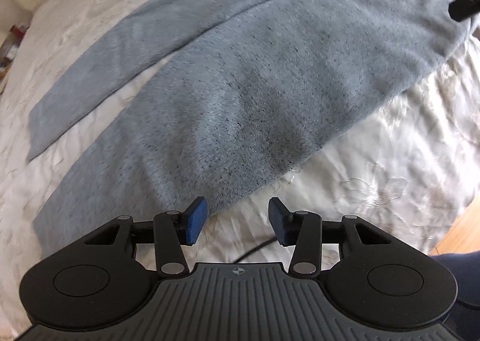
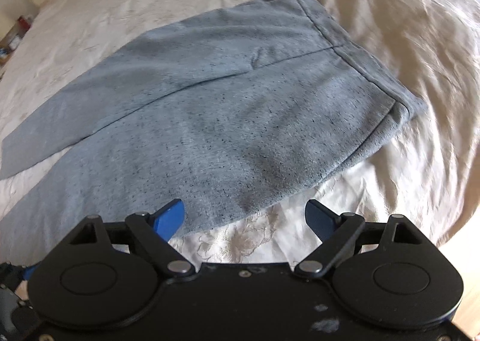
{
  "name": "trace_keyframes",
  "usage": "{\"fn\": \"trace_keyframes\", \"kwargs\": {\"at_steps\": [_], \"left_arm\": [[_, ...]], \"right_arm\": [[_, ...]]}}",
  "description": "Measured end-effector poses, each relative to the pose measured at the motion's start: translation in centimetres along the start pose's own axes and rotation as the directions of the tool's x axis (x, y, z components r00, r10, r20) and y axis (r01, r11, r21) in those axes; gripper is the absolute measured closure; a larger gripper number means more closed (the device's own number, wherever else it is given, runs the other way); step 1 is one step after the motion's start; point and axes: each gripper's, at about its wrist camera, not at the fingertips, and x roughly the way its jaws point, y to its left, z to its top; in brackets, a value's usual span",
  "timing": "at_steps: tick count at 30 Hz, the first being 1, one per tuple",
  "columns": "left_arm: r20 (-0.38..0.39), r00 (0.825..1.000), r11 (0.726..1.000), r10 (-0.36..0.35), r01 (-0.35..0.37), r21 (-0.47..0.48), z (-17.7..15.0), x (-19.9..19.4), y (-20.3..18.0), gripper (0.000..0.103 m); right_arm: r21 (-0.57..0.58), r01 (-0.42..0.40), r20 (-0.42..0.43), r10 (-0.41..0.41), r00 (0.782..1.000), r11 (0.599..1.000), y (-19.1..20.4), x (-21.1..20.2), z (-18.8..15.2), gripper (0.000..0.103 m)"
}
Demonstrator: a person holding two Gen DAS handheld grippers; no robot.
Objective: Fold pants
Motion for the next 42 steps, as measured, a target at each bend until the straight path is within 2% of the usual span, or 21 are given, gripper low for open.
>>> {"fn": "trace_keyframes", "kwargs": {"at_steps": [6, 8, 9, 10, 11, 15, 20, 23, 28, 29, 30, 31, 32, 37, 41, 42], "left_arm": [[-0.002, 1.0, 0.998, -0.021, 0.021, 0.055, 0.1, 2.8, 1.0, 0.059], [0.022, 0.999, 0.997, -0.04, 0.039, 0.061, 0.5, 3.0, 1.4, 0.068], [0.032, 0.998, 0.997, -0.063, 0.061, 0.057, 0.8, 3.1, 1.8, 0.077], [0.038, 0.995, 0.995, -0.087, 0.085, 0.045, 1.1, 3.2, 2.2, 0.084], [0.042, 0.994, 0.994, -0.105, 0.103, 0.029, 1.6, 3.3, 2.7, 0.086], [0.082, 0.982, 0.985, -0.169, 0.171, -0.016, 2.6, 3.5, 4.5, 0.09], [0.098, 0.963, 0.959, -0.253, 0.263, -0.109, 3.1, 4.0, 6.4, 0.09], [0.094, 0.967, 0.96, -0.236, 0.247, -0.135, 3.4, 3.7, 6.5, 0.09], [0.074, 0.985, 0.978, -0.156, 0.165, -0.127, 4.0, 3.3, 5.2, 0.09], [0.07, 0.987, 0.98, -0.146, 0.154, -0.128, 4.2, 3.3, 5.1, 0.091], [0.069, 0.988, 0.981, -0.139, 0.147, -0.131, 4.2, 3.3, 5.0, 0.092], [0.071, 0.988, 0.98, -0.135, 0.144, -0.135, 4.3, 3.1, 5.1, 0.093], [0.078, 0.989, 0.981, -0.129, 0.139, -0.138, 4.3, 2.8, 5.1, 0.093], [0.144, 0.983, 0.984, -0.114, 0.132, -0.123, 3.9, -0.3, 5.8, 0.096], [0.171, 0.974, 0.975, -0.152, 0.176, -0.133, 3.1, -2.4, 6.1, 0.096], [0.17, 0.973, 0.976, -0.155, 0.178, -0.129, 2.8, -2.9, 6.0, 0.096]], "right_arm": [[0.032, 0.024, -0.027, -0.023, 0.999, 0.999, 1.2, 1.3, -0.1, 0.011], [0.027, 0.039, -0.016, -0.039, 0.999, 0.999, 1.5, 1.5, -0.4, 0.011], [0.026, 0.045, -0.011, -0.044, 0.999, 0.999, 1.6, 1.5, -0.5, 0.011], [0.03, 0.052, -0.007, -0.052, 0.999, 0.998, 1.5, 1.6, -0.5, 0.011], [0.039, 0.058, -0.003, -0.058, 0.998, 0.998, 1.3, 1.7, -0.4, 0.011], [0.121, 0.082, 0.014, -0.085, 0.996, 0.989, -0.7, 2.2, 0.1, 0.011], [0.221, 0.117, 0.02, -0.125, 0.992, 0.968, -4.8, 3.5, 1.4, 0.011], [0.296, 0.116, 0.008, -0.124, 0.992, 0.948, -7.5, 4.8, 2.4, 0.011], [0.432, 0.081, 0.001, -0.09, 0.996, 0.898, -11.3, 6.9, 4.2, 0.011], [0.457, 0.068, -0.009, -0.072, 0.997, 0.887, -11.9, 7.5, 4.6, 0.017], [0.478, 0.045, -0.019, -0.041, 0.999, 0.877, -12.5, 8.0, 4.9, 0.043], [0.496, 0.013, -0.035, 0.006, 0.999, 0.868, -12.9, 8.4, 5.2, 0.062], [0.499, 0.011, -0.05, 0.016, 0.999, 0.867, -13.0, 8.6, 5.5, 0.089], [0.402, 0.011, -0.01, -0.007, 1.0, 0.916, -13.0, 5.6, 6.3, 0.093], [0.411, 0.031, -0.006, -0.032, 0.999, 0.911, -14.3, 3.3, 5.0, 0.096], [0.405, 0.047, -0.012, -0.046, 0.999, 0.913, -14.4, 2.9, 4.6, 0.103]]}}
